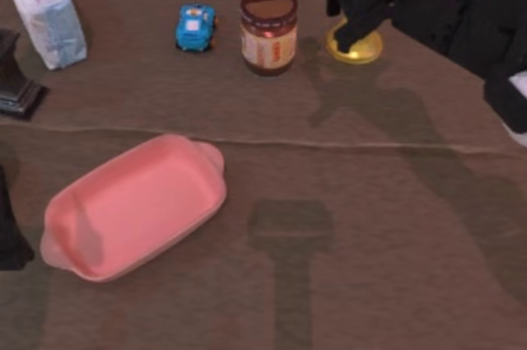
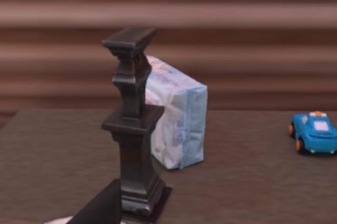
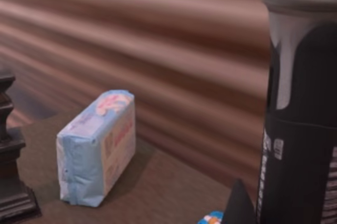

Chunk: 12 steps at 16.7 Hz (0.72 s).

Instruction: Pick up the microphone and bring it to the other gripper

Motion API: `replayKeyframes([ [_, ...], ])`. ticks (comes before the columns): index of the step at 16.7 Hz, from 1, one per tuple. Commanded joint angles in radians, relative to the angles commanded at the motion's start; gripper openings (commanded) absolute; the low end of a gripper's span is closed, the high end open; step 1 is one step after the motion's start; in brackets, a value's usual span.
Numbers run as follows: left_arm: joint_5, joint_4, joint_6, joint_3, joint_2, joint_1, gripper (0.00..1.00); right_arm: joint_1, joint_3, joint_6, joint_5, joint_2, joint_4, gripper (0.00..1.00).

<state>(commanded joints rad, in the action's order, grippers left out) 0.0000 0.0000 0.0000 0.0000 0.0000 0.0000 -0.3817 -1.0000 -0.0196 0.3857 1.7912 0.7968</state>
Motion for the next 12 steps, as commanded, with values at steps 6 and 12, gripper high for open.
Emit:
replayKeyframes([
  [6, 0.000, 0.000, 0.000, 0.000, 0.000, 0.000, 1.00, -0.135, 0.103, -0.008, -0.138, -0.157, -0.026, 0.00],
  [12, 0.000, 0.000, 0.000, 0.000, 0.000, 0.000, 1.00, -0.246, 0.178, -0.013, -0.233, -0.269, -0.043, 0.00],
])
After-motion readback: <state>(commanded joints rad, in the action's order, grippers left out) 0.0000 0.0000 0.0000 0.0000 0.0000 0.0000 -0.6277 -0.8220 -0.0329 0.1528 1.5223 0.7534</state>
